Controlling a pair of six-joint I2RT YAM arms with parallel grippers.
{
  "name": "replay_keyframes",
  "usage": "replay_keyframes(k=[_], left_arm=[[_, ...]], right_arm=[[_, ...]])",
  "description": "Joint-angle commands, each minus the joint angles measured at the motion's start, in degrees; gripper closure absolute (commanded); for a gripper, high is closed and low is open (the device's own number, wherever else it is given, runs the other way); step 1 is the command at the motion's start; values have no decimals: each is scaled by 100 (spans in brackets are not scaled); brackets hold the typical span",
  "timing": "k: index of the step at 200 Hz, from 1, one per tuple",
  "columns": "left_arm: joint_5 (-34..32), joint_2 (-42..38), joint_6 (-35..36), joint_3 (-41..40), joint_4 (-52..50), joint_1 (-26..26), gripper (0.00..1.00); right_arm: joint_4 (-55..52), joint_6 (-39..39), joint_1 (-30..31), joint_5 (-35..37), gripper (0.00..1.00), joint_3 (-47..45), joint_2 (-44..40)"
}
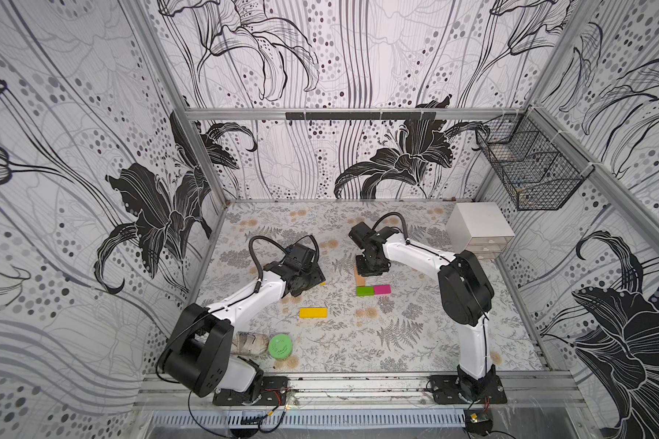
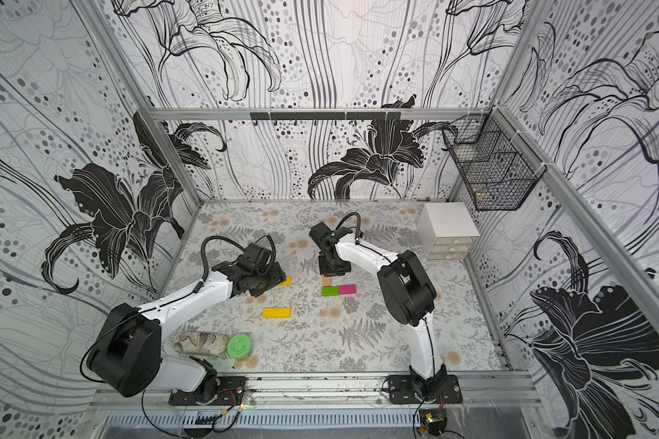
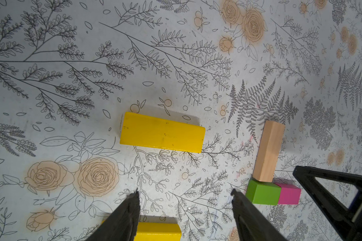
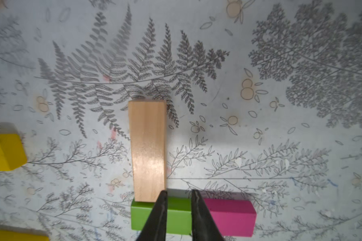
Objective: Assemble the letter h with building blocks
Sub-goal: Adjust the building block at the center of the board.
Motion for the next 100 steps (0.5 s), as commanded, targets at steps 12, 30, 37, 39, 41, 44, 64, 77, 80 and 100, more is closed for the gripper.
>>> replay_keyframes(k=[12,30,37,39,41,44,64,77,80,100], left_arm=[[-32,-63,36,-47,-2,31,28],[-28,-43,37,-47,-2,28,28],[-24,-43,29,-47,-5,31,28],[-28,-43,29,-47,1,27,28],[-26,-43,29,-42,8,24,28],[-26,-43,29,-44,11,26,28],[-29,-35,33,-38,4,26,28],[-26,-26,37,-38,4,30,28],[-28,-26,37,-40,9,27,28],[-28,-16,46,-47,2,30,28]], right_arm=[[-108,-162,-50,57,77,-37,121],[-98,-194,-47,49,77,-51,228],[-97,-200,-51,56,77,-44,252],[-97,-194,-53,56,77,-44,257],[-92,-199,-54,50,77,-53,269],[-89,-201,-51,48,77,-53,276],[-71,-218,-54,48,77,-62,334],[-57,-229,-54,24,77,-72,364],[-50,-237,-53,15,77,-72,368],[-7,-258,-53,-53,78,-110,371]])
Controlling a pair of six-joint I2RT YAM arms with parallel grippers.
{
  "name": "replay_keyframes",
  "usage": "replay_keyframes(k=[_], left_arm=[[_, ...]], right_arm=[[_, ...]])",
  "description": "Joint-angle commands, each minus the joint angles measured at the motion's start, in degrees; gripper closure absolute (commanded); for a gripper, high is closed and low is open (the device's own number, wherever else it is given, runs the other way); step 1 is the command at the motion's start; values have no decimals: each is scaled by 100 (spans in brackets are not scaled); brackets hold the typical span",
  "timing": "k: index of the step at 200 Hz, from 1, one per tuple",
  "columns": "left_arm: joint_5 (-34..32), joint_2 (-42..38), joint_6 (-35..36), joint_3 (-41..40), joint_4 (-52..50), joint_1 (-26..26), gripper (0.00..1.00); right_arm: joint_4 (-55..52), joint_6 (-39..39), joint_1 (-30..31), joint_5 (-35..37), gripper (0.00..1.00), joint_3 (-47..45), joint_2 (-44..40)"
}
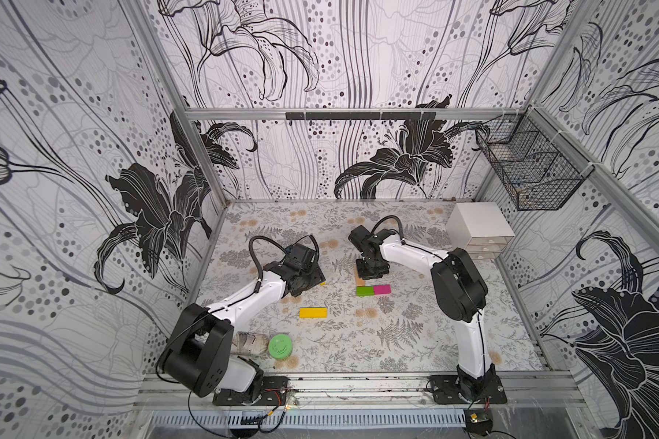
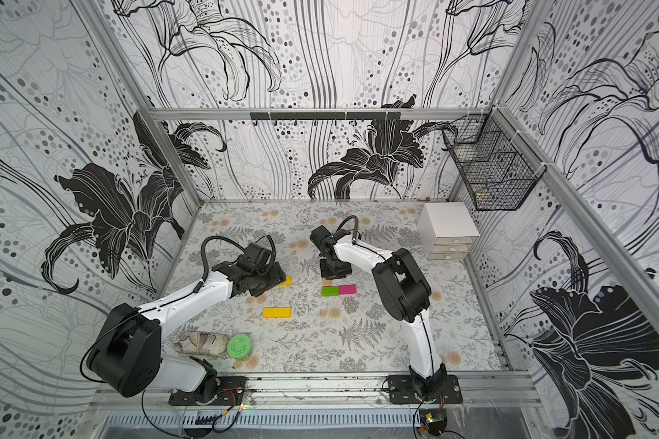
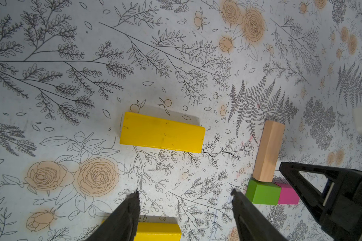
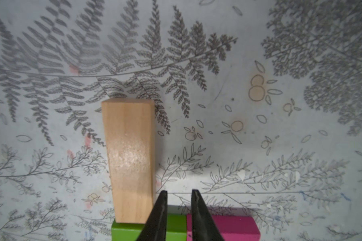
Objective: Assemble the letter h with building blocks
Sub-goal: Adjust the building block at the center of the board.
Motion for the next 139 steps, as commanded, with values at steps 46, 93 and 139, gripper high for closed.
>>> replay_keyframes(k=[46,93,139], left_arm=[[-25,-9,38,-46,27,28,28],[-27,-34,37,-64,21,36,28],[-30,-32,37,-73,20,33,28]], right_arm=[[15,-132,-9,-158,78,-152,80],[24,-124,-8,-181,78,-170,131],[19,-169,36,-192,78,-151,136]])
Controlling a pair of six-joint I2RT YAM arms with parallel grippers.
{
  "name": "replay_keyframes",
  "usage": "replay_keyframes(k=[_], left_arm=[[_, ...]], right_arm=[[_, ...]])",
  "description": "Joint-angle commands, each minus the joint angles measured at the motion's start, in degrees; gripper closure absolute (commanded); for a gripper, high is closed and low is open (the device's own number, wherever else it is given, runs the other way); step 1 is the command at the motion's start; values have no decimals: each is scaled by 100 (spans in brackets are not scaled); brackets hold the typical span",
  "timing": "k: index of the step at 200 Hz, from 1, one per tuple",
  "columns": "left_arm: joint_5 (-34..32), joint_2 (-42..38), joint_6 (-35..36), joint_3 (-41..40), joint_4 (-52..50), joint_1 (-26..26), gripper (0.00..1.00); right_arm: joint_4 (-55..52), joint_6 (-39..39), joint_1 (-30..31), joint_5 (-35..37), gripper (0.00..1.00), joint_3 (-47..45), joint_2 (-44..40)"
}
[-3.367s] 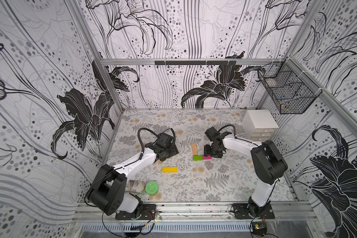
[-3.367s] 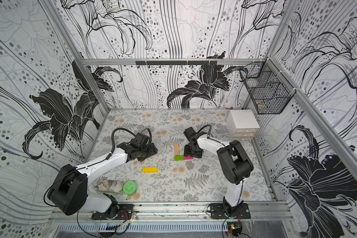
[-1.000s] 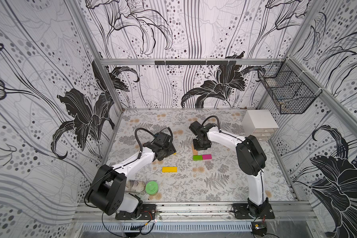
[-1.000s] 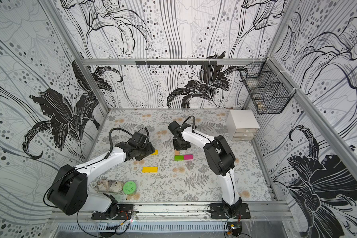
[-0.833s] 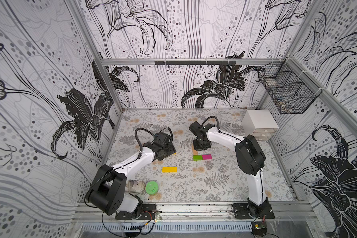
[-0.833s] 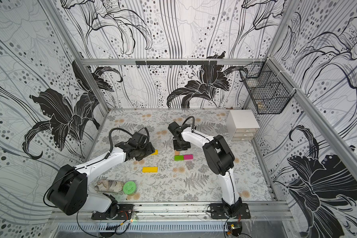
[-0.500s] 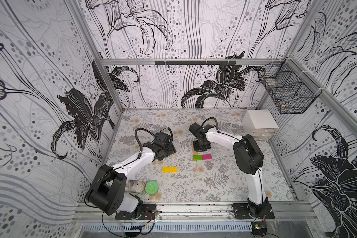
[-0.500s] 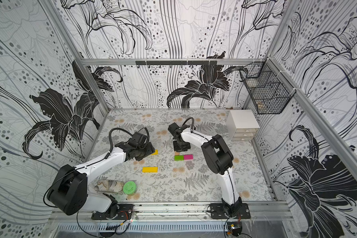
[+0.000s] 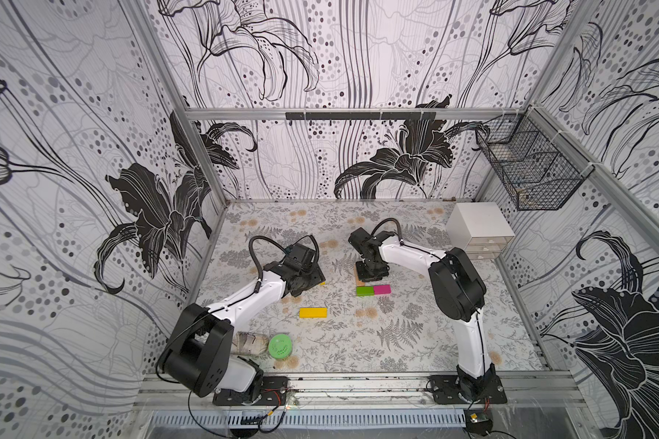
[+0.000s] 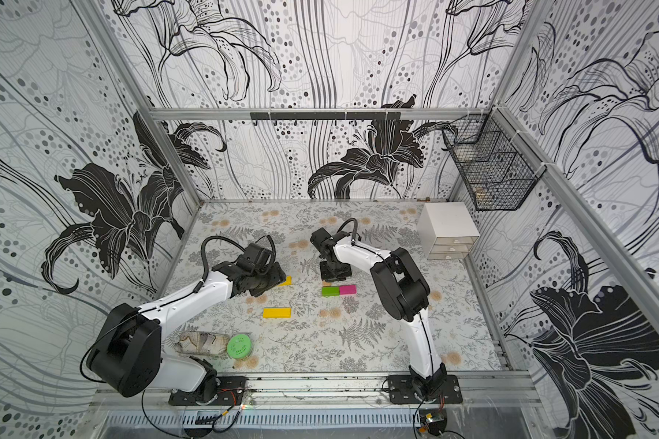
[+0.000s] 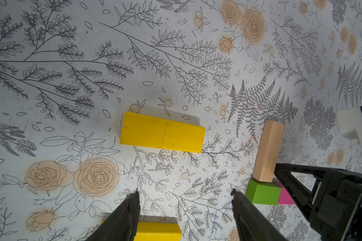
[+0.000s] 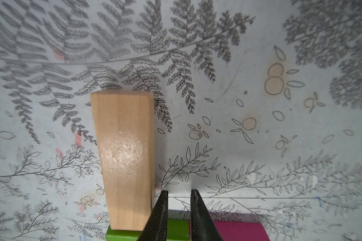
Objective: Assemble the letter h with building blocks
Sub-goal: Adjust the building block at the center of the board.
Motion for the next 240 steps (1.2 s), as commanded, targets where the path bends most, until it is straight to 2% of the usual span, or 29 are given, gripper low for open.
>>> replay_keyframes(k=[1,166,191,240], left_arm=[[-28,-29,37,-73,18,37,28],[-14,-8,38,-87,28,48,28],[-3,-9,37,-73,21,52,28],[-41,1,29,-20,-72,56,27]], right_arm=[[-40,-129,29,-66,78,-53,74],[-96,-149,86,-11,78,34,98],[-132,-177,81,147,77,34,-119],[-315,-225,105,458,70,135,-827]])
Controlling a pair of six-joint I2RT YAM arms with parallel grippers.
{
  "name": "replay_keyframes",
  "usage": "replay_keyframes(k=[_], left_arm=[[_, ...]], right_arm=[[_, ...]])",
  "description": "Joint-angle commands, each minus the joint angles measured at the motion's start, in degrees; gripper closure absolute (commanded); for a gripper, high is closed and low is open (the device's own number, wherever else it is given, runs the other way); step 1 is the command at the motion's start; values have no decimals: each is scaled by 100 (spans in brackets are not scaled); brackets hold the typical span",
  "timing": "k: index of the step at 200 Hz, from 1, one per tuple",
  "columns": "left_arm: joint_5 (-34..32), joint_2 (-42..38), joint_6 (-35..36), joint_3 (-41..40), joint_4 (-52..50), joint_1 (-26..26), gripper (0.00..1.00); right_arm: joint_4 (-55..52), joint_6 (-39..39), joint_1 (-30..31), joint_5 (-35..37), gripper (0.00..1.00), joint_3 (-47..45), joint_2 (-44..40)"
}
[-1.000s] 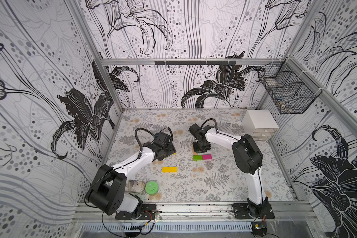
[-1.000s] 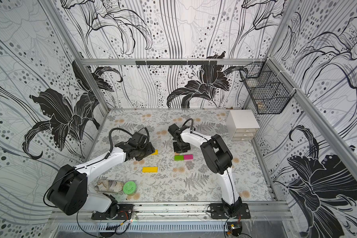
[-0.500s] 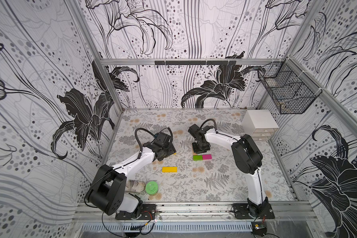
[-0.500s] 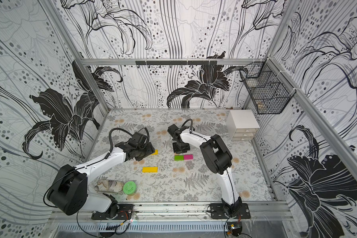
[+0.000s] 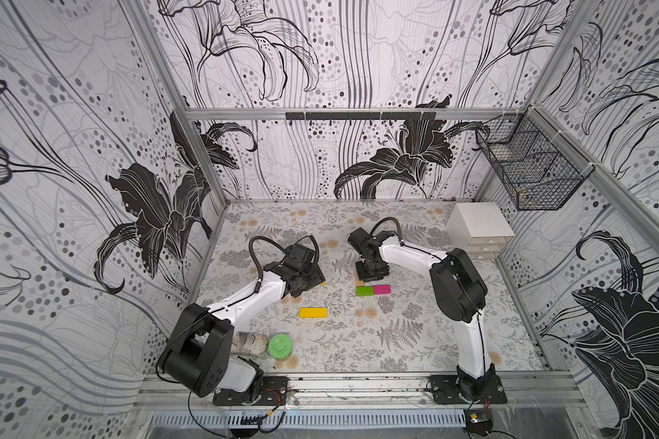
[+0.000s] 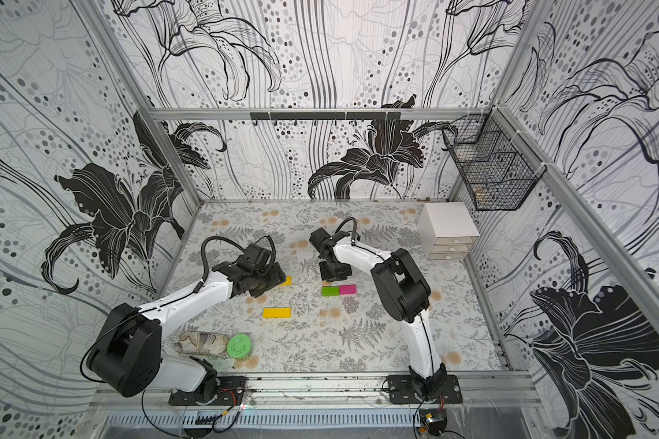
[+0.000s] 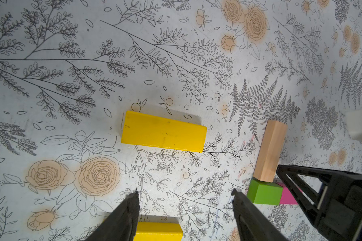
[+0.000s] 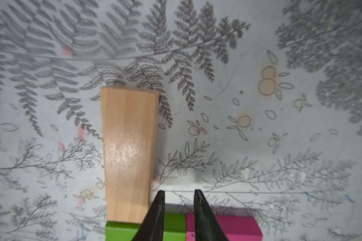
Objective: Assemble the letter h with building blocks
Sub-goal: Adjust the building block at the center of the board, then pick up the building block from the center of the board.
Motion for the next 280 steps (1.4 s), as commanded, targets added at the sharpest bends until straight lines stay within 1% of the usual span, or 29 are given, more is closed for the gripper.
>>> replay_keyframes(k=[1,12,34,50,75,88,107,132,147,177,220,243,280], left_arm=[[-41,1,24,8,-77,53,27],[-127,-45,-18,-12,-132,55,27],[-473,-138,-226,-59,-393,77,27],[-784,-182,-538,-135,-666,200,27],[-650,-350,-934,-443,-643,548,29],[-620,-498,-1087,-591,-639,719,30],[-699,-779,-1287,-759,-733,935,38],[-924,-1247,-1485,-956,-912,1154,39],[-1003,-1457,-1516,-1029,-991,1264,40],[-1138,-1673,-1523,-1050,-1200,1396,42],[-1077,-1654,-1483,-1095,-1183,1455,46],[-1077,-1635,-1461,-1054,-1187,1459,46],[-1112,-1608,-1378,-1032,-1205,1488,45]], right_arm=[[-219,-96,71,260,70,122,-638],[-120,-131,156,285,65,-9,-894],[175,-323,545,319,48,-308,-1402],[359,-499,919,342,40,-466,-1637],[705,-781,1546,241,32,-662,-1838],[837,-859,1835,230,28,-710,-1794],[1073,-975,2121,-101,26,-755,-1597],[1187,-1375,2403,-452,17,-505,-1133],[1104,-1620,2458,-575,16,-221,-774],[971,-1862,2464,-776,16,258,-229],[682,-1951,2468,-785,18,887,473],[641,-1925,2463,-750,20,981,713],[681,-1839,2457,-799,23,956,829]])
